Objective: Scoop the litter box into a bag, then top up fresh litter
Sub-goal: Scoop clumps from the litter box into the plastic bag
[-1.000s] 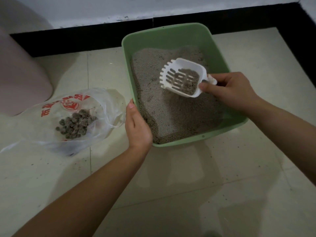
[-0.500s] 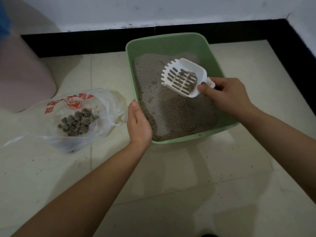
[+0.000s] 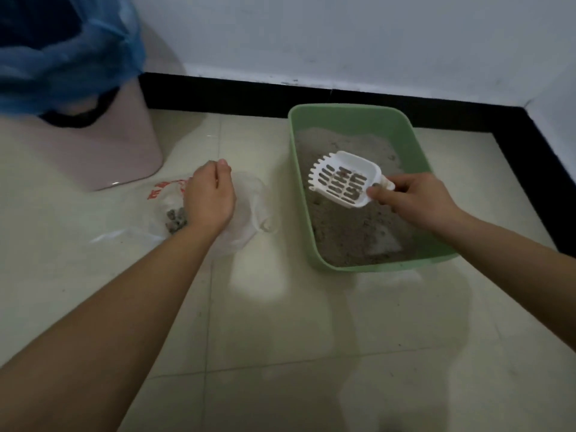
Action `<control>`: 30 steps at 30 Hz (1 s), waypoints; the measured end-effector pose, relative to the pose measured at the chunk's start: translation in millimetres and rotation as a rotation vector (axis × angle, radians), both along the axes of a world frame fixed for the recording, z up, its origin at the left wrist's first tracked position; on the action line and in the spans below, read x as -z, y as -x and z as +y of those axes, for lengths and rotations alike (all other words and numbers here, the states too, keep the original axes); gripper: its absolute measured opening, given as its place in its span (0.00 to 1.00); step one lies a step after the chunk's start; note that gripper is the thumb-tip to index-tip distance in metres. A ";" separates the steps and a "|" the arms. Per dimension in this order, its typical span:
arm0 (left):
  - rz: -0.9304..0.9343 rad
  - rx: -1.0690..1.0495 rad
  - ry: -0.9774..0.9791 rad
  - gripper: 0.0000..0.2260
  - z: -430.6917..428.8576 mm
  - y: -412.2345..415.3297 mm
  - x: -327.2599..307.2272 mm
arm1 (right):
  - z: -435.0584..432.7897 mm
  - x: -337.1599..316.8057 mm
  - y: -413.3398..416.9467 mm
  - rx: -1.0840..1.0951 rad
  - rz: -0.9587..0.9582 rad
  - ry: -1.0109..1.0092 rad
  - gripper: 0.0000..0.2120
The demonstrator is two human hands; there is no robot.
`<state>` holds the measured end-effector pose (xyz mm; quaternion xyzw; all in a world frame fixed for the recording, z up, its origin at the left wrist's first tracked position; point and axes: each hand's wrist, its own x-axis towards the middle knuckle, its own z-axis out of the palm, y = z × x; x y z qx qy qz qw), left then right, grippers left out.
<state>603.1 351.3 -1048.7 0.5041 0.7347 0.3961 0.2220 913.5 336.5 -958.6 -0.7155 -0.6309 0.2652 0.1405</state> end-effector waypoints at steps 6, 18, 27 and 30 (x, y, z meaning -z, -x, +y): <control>0.534 -0.034 0.051 0.13 -2.6 84.3 1.1 | 29.1 -42.3 90.0 -0.261 -0.126 -0.069 0.16; 0.335 -0.094 0.335 0.18 -10.5 127.9 9.6 | 6.1 9.3 225.7 -1.077 -1.178 -0.551 0.15; 0.584 -0.068 0.197 0.18 0.3 86.1 -5.5 | 23.5 -20.0 131.0 -0.379 -0.383 -0.219 0.17; 0.531 0.013 0.031 0.17 4.8 51.5 -9.5 | 24.7 -32.1 67.5 -0.245 -0.312 -0.197 0.20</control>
